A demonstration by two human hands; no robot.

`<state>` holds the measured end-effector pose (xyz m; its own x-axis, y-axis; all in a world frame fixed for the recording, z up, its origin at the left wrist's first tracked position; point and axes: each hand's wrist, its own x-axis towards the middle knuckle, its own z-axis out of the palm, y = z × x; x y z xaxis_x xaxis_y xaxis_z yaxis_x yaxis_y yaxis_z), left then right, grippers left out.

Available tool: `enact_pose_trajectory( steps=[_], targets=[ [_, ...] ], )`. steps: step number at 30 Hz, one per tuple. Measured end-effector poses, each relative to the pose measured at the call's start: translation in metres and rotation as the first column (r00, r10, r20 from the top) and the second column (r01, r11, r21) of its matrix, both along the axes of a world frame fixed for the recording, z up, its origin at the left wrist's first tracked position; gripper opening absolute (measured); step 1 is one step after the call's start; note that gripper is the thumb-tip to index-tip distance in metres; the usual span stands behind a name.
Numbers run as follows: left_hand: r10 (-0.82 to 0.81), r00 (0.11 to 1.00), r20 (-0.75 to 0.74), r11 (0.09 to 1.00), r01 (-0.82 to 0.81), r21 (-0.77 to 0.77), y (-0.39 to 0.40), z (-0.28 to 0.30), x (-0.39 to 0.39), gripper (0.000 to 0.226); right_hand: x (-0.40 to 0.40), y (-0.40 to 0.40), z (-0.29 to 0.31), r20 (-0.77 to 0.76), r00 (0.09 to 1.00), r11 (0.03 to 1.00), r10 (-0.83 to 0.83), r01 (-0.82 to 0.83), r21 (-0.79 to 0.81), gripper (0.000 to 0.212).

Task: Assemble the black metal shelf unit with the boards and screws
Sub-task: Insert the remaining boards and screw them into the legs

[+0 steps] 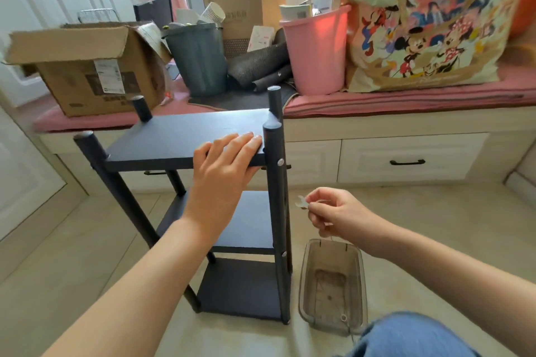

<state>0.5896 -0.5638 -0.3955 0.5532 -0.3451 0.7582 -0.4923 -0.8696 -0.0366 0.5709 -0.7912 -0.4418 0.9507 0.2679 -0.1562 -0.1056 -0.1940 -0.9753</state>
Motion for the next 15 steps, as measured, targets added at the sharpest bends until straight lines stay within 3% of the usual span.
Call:
enact_pose_trajectory(
  steps=[3, 9, 15],
  targets=[
    [-0.032, 0.999, -0.011, 0.999, 0.032, 0.027, 0.017, 0.006, -0.012, 0.051, -0.009, 0.018, 0.034, -0.015, 1.000, 0.997, 0.010, -0.009, 0.077, 0.016],
    [0.053, 0.998, -0.026, 0.994, -0.051, 0.092, 0.056, 0.017, -0.039, 0.057, -0.020, 0.061, 0.068, 0.027, 0.998, 0.997, 0.061, -0.062, 0.037, 0.018],
    [0.151, 0.975, -0.162, 0.985, -0.161, -0.055, 0.080, 0.025, -0.065, 0.048, -0.025, 0.104, 0.064, 0.035, 0.993, 0.993, 0.111, -0.110, -0.048, 0.019]
  ],
)
